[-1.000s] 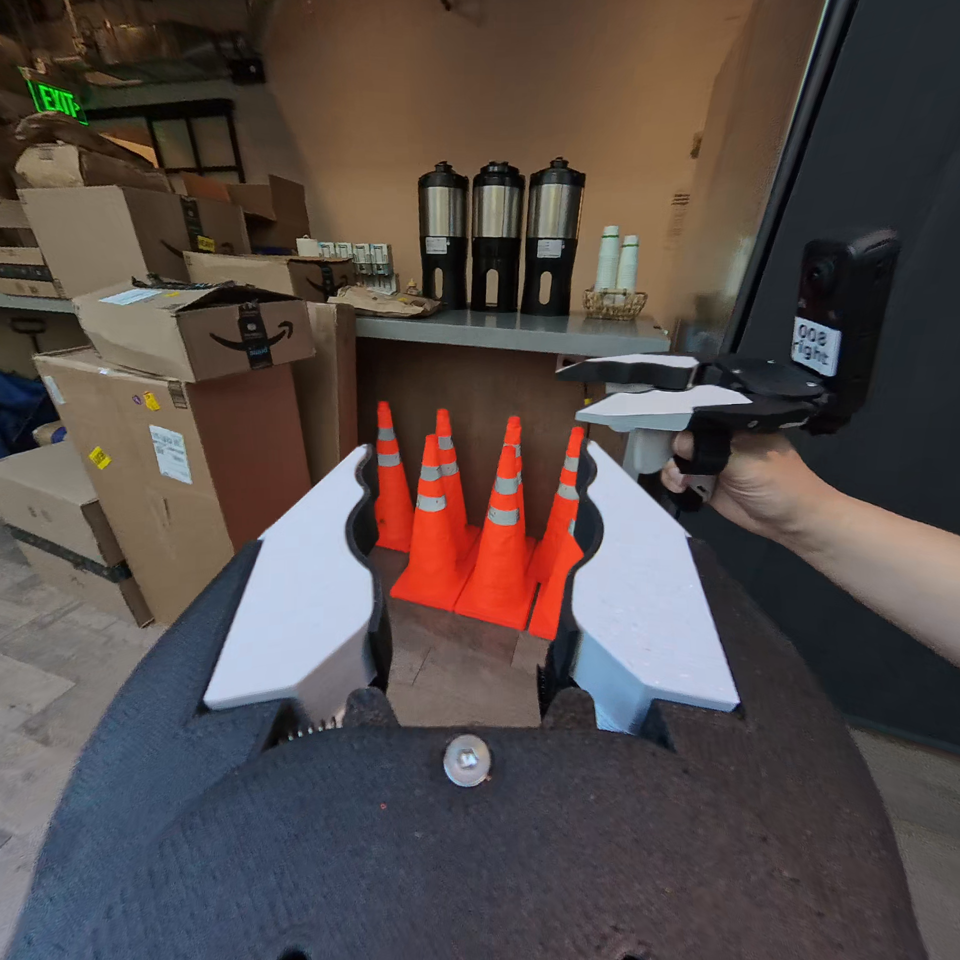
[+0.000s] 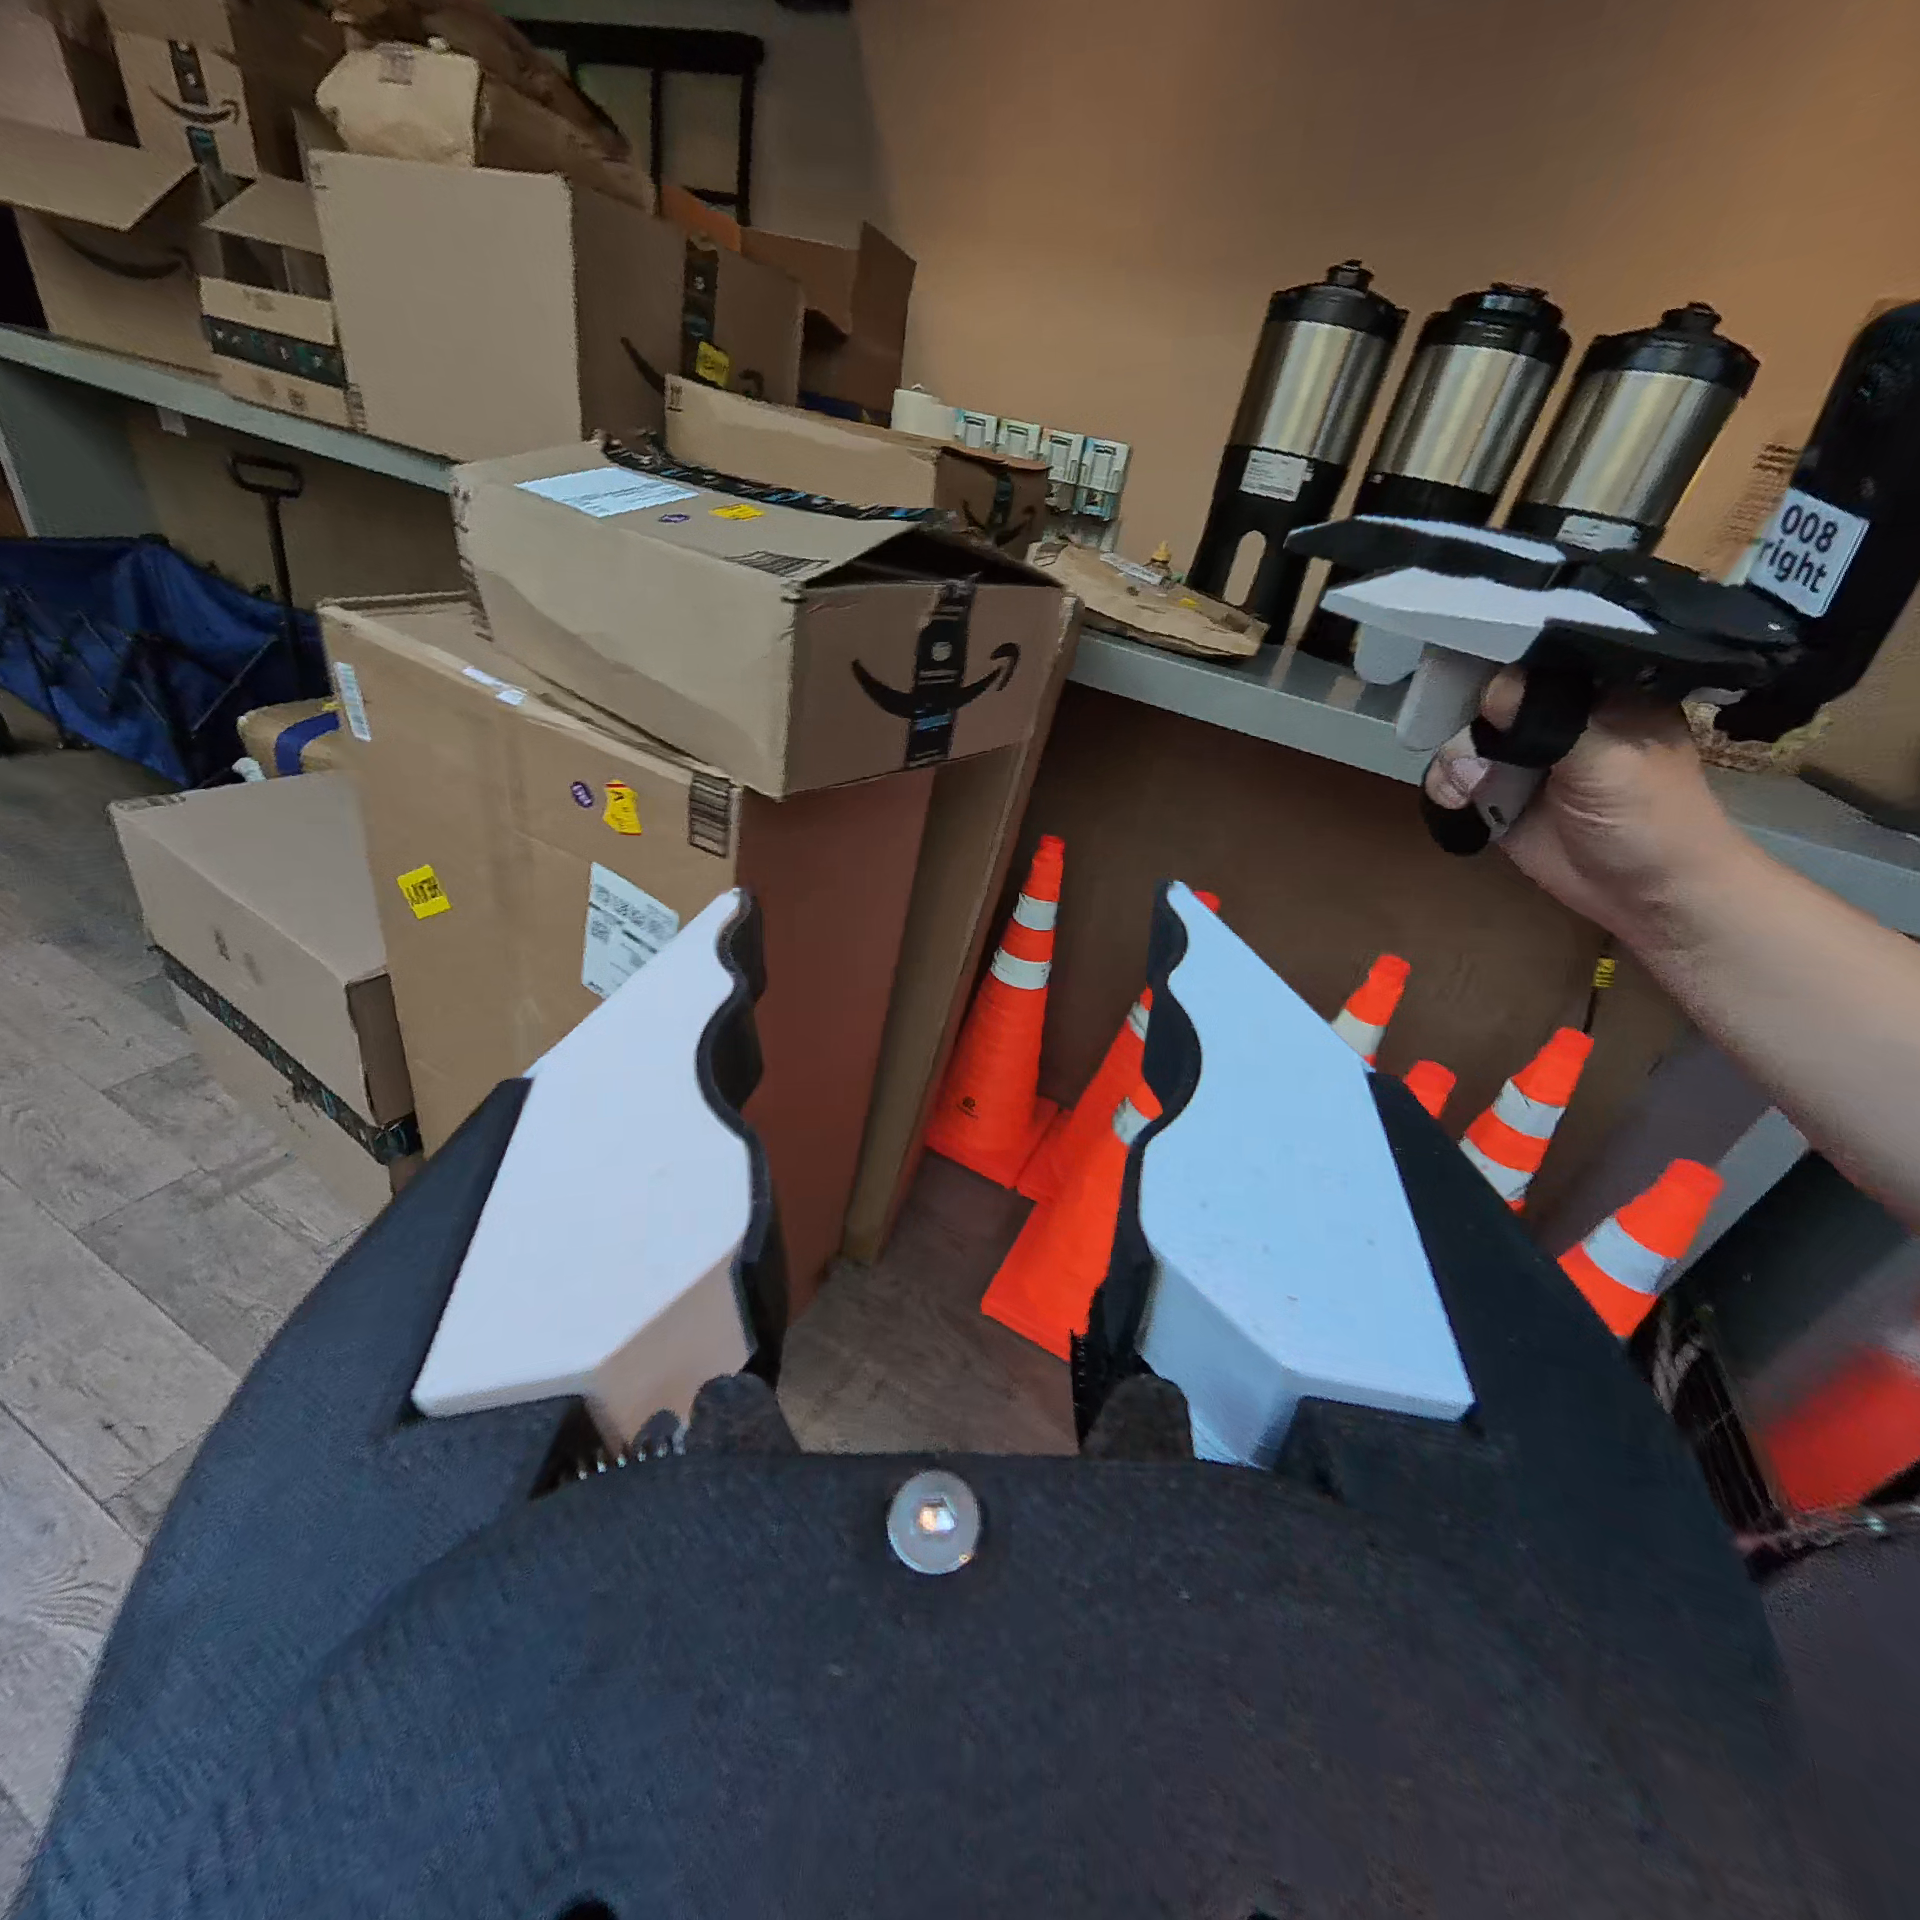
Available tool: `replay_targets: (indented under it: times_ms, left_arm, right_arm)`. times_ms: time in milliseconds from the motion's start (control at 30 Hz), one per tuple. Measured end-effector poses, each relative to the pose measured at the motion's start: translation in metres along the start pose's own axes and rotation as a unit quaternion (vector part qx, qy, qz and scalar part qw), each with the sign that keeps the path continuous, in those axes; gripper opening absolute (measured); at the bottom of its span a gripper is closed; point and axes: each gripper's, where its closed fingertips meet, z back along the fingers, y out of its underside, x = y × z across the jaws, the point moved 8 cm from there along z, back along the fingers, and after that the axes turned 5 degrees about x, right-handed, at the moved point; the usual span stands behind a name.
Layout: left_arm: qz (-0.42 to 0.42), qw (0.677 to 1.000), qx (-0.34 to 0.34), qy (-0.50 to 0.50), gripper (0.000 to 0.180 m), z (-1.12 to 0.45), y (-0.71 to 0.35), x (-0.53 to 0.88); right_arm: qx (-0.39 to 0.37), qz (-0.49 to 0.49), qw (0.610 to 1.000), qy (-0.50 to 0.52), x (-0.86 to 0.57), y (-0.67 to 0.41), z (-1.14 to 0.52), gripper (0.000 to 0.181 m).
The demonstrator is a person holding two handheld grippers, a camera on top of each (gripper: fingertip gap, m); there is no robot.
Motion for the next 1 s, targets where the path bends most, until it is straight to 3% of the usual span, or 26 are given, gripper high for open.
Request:
replay_targets:
  times_ms: [300,667,1000]
  left_arm:
    - [0.001,0.999,0.035,-0.016,0.072,-0.033,-0.030,0.194]
    - [-0.089,0.994,0.047,-0.053,0.075,-0.170,-0.137,0.427]
    - [-0.032,0.994,0.072,-0.082,0.073,-0.289,-0.144,0.579]
  right_arm:
    - [0.007,-0.030,1.000,-0.006,-0.040,0.004,-0.217,0.047]
    - [0.049,0.025,0.997,0.050,-0.135,-0.009,-0.445,0.047]
    - [0.037,0.003,0.999,-0.006,-0.248,0.008,-0.623,0.048]
